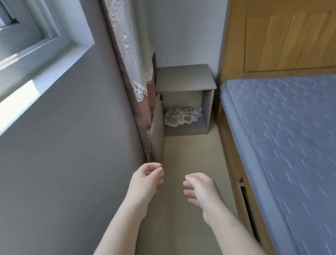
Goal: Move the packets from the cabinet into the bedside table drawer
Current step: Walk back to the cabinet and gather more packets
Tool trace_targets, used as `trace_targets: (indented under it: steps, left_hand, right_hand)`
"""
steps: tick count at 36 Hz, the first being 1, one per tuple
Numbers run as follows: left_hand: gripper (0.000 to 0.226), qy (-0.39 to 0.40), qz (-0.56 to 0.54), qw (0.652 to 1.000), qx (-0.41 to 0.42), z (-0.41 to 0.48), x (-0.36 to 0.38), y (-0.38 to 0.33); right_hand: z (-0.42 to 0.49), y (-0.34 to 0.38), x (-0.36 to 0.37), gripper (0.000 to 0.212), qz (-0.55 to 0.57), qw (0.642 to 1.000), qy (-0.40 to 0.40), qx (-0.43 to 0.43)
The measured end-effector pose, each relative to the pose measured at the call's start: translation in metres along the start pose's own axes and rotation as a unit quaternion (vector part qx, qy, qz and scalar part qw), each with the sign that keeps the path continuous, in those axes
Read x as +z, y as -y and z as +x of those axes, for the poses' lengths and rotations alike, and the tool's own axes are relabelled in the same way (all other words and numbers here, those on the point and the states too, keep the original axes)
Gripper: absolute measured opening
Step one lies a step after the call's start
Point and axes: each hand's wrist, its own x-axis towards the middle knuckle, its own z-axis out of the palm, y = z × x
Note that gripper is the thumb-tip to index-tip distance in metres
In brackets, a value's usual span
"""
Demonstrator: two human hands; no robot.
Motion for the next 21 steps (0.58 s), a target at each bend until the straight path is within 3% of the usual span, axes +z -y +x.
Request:
trace_targets:
  steps: [6, 15, 21]
  left_hand:
    - [0.011, -0.003, -0.003, 1.0, 0.011, 0.11, 0.054, -0.064]
    - [0.012, 0.0, -0.004, 1.0, -0.004, 0.279, 0.107, -0.114]
    - [0.014, 0.053, 0.015, 0.998, 0.026, 0.407, 0.15, -0.165]
  right_hand:
    - [0.11, 0.081, -0.021, 0.015, 0.003, 1.0, -0.017, -0.013]
    - [0.268, 0.146, -0.027, 0.012, 0.006, 0.999, -0.023, 0.024]
    - [0.38, 0.216, -0.019, 0.009, 0.002, 0.999, -0.039, 0.013]
